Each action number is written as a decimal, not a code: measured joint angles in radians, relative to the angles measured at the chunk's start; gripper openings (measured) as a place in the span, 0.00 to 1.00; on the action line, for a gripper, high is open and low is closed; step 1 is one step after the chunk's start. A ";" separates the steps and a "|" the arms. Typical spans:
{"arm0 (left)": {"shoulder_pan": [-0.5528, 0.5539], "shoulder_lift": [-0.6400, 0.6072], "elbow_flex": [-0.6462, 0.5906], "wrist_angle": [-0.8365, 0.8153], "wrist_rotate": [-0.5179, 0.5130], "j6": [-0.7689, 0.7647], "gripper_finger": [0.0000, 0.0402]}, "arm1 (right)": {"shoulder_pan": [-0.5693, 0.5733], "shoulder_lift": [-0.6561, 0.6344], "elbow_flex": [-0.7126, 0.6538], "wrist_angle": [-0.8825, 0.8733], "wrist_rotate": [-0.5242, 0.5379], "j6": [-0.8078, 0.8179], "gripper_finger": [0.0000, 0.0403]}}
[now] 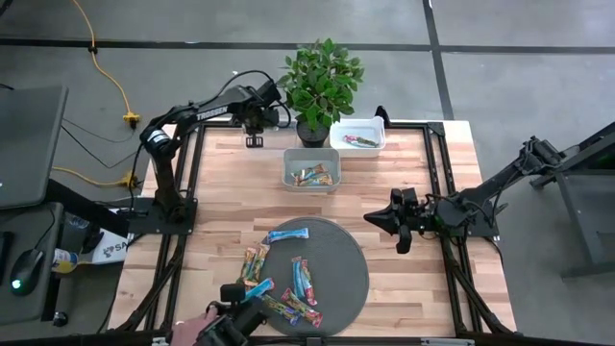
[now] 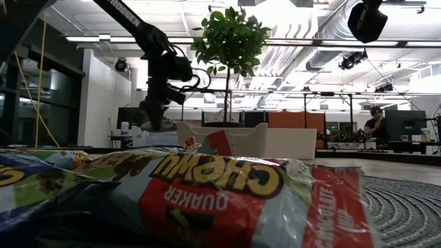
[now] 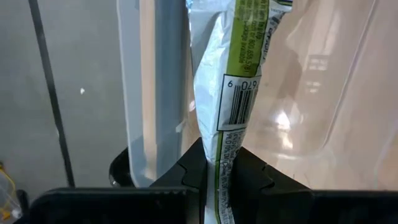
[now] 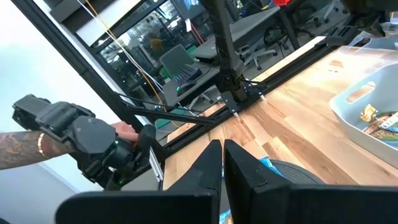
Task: Pick and place Granola Bars by type
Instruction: Put the blue granola bar into the transparent bin
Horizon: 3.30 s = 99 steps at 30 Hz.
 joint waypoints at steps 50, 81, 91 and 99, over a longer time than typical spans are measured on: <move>0.001 -0.164 -0.001 0.013 -0.083 0.034 0.41 | 0.000 0.000 0.000 -0.007 -0.003 0.001 0.00; 0.052 -0.856 -0.219 -0.209 0.373 -0.376 0.41 | -0.077 -0.146 -0.481 0.694 0.108 -0.201 0.00; 0.011 -0.997 -0.343 -0.129 0.453 -0.495 0.41 | -0.359 -0.146 -0.483 0.687 -0.143 -0.296 0.00; -0.129 -1.001 -0.370 -0.064 0.446 -0.565 0.41 | -0.699 -0.146 -0.483 0.636 -0.572 -0.186 0.00</move>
